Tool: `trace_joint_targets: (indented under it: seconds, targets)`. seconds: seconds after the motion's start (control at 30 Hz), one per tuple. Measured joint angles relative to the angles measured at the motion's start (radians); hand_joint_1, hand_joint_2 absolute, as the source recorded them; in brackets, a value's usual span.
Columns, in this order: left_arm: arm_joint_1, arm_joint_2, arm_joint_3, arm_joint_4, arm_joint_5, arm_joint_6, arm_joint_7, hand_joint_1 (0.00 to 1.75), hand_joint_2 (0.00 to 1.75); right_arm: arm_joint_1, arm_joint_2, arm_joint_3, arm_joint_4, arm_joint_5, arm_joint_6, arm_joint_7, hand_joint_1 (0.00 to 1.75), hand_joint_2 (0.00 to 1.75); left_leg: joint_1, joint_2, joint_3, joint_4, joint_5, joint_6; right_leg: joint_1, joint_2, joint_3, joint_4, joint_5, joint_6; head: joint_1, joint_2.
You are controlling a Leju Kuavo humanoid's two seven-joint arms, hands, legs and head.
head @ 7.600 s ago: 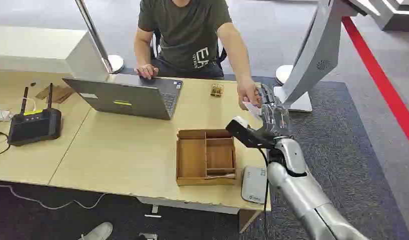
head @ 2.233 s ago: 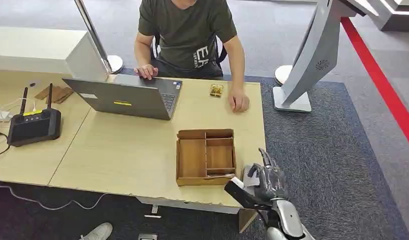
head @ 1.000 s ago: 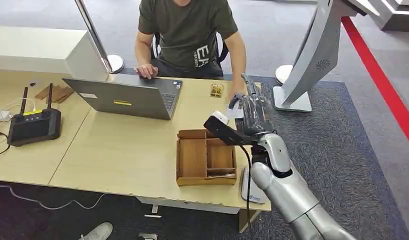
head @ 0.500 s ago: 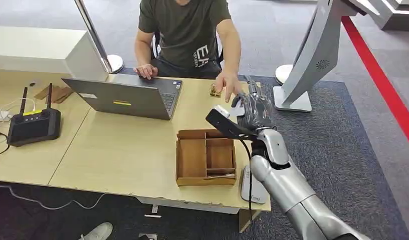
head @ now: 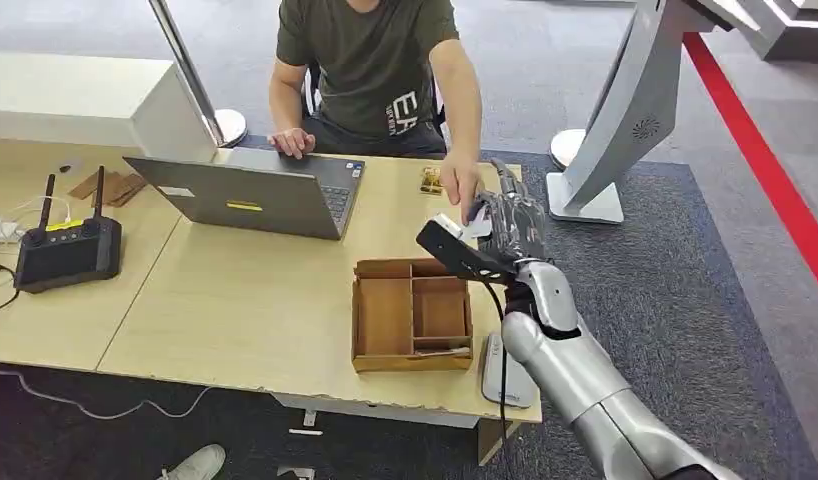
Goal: Pass the card to the sensor for recognition and then transmit it.
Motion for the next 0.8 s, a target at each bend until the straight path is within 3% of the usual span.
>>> trace_joint_targets:
  seconds: [0.13,0.17,0.2,0.47,0.53,0.8]
  targets:
    - [0.000,0.000,-0.002,0.000,0.000,0.000,0.000,0.00,1.75,-0.002,0.005,0.000,0.011,0.000,0.000,0.000,1.75,1.75,0.000,0.000,0.000,0.000,0.000,0.000,0.000,0.000,0.000,0.000,0.000,0.000,0.000,0.000]
    - [0.000,0.000,-0.002,0.000,0.000,0.000,0.000,0.00,1.75,-0.003,0.005,0.000,0.012,0.000,0.000,0.000,1.43,1.75,0.000,0.000,0.000,0.000,0.000,0.000,0.000,0.000,0.000,0.000,0.000,0.000,0.000,0.000]
    - [0.000,0.000,-0.002,0.000,0.000,0.000,0.000,0.00,1.75,-0.003,0.006,0.000,0.012,0.000,0.000,0.000,0.00,1.75,0.000,0.000,0.000,0.000,0.000,0.000,0.000,0.000,0.000,0.000,0.000,0.000,0.000,0.000]
    - [0.002,-0.001,-0.006,0.000,0.000,0.000,-0.002,0.00,1.75,0.007,0.016,-0.002,-0.001,-0.050,0.006,0.012,0.00,1.75,0.000,0.000,0.000,0.000,0.000,0.000,0.000,0.000,0.000,0.000,0.000,0.000,0.000,0.000]
    - [0.002,-0.001,-0.006,0.000,0.000,0.000,-0.002,0.00,1.75,0.026,0.014,-0.009,-0.033,-0.111,0.038,0.015,0.00,1.75,0.000,0.000,0.001,0.000,0.000,0.000,0.000,0.000,0.000,0.000,0.000,0.000,0.000,0.000]
    - [0.014,0.000,-0.006,0.000,0.018,0.017,-0.006,0.00,1.75,0.177,-0.049,-0.030,-0.329,-0.182,0.125,0.055,0.00,1.75,0.000,0.001,0.001,0.000,-0.001,0.000,0.000,0.001,0.000,-0.001,0.000,0.000,0.000,0.000]
